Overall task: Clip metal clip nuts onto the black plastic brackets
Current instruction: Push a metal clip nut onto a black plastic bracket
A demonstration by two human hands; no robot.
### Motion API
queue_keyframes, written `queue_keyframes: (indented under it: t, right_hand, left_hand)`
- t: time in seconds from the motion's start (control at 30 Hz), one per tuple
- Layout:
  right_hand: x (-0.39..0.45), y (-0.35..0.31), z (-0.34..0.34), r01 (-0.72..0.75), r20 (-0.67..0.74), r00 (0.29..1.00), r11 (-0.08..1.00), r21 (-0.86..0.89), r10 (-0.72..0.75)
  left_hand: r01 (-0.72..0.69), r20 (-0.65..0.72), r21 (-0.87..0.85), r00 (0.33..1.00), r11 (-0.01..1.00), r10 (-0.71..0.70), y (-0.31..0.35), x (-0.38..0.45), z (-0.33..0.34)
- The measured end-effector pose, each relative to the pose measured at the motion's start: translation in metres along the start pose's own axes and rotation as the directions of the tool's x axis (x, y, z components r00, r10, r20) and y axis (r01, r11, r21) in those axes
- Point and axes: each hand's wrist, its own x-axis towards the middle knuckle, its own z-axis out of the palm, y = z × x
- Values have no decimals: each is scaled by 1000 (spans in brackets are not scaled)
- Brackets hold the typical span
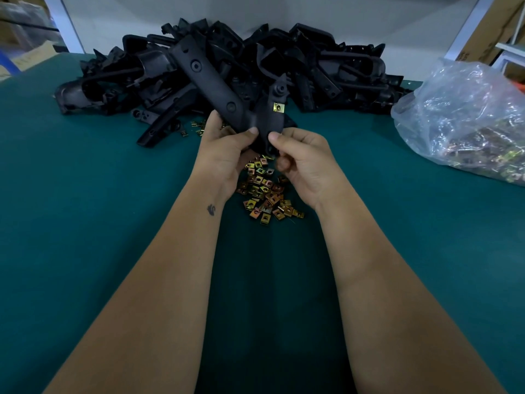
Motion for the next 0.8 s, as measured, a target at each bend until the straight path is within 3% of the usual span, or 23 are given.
queue_keyframes:
  t: [0.17,0.43,0.8]
  right_hand:
    - [-1,-1,0,-4,24,1000,999,37,3]
    - [3,-3,-1,-58,-67,995,976,210,73]
    - [1,-2,3,30,-149,989,998,46,-23]
  left_hand:
    - [41,8,-56,999,998,-40,0,0,0]
    - [70,-29,-207,997,976,-77,-4,6,-3]
    - [52,-42,-208,997,977,-62,-5,6,-2]
